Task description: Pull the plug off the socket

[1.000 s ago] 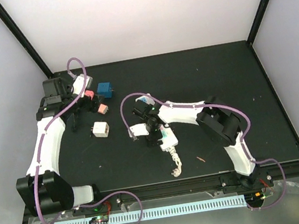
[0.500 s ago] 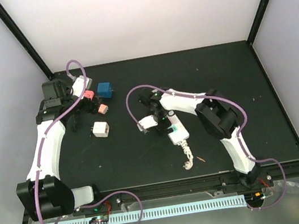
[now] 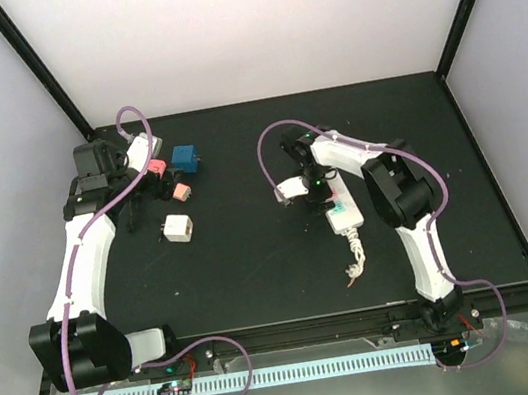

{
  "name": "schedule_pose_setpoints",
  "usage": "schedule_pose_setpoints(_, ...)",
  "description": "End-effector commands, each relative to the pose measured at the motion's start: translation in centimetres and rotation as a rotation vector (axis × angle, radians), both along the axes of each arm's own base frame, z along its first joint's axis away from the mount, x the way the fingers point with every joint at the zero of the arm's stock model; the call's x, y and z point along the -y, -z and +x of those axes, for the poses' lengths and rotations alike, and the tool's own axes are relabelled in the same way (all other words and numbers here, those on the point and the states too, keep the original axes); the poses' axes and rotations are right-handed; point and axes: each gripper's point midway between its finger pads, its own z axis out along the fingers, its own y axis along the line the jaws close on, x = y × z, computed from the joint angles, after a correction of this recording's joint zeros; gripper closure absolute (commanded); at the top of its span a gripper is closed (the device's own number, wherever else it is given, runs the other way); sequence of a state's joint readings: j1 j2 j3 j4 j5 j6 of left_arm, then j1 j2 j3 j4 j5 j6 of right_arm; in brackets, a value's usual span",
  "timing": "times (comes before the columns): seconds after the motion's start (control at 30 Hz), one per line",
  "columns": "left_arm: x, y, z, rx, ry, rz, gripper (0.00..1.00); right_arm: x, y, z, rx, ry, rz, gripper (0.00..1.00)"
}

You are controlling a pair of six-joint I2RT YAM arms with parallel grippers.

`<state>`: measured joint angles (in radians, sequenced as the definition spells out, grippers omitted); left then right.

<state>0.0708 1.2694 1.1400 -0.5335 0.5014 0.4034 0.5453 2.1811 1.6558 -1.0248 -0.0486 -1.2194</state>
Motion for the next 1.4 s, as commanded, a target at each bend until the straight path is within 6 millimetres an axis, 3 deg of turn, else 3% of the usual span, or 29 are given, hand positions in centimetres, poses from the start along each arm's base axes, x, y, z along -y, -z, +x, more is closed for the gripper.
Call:
schedule_pose_setpoints(0.0, 0.1, -0.9, 0.2, 0.034, 0.010, -0.012, 0.01, 4.5, 0.7, -0.1, -0.031, 0.029, -0.096, 0.00)
schedule_pose_setpoints(0.63, 0.1, -1.0, 0.5, 0.030, 0.005, -0.017, 0.01, 16.3, 2.7, -0.6, -0.050, 0.183, -0.193, 0.00)
schedule_pose_setpoints(0.87, -0.2, -1.0, 0.6, 0.029, -0.015, -0.015, 0.01, 19.9, 2.3, 0.1, -0.015, 0.212, -0.223, 0.00)
schedule_pose_setpoints(1.13, -0.6, 0.0, 1.5, -0.006, -0.037, -0.010, 0.01, 20.7, -0.1, 1.5, 0.036, 0.241, -0.202, 0.00)
schedule_pose_setpoints(1.37, -2.3, -1.2, 2.9, 0.035, -0.112, 0.062, 0.01, 17.2, -6.4, 5.0, 0.106, 0.313, -0.002, 0.00)
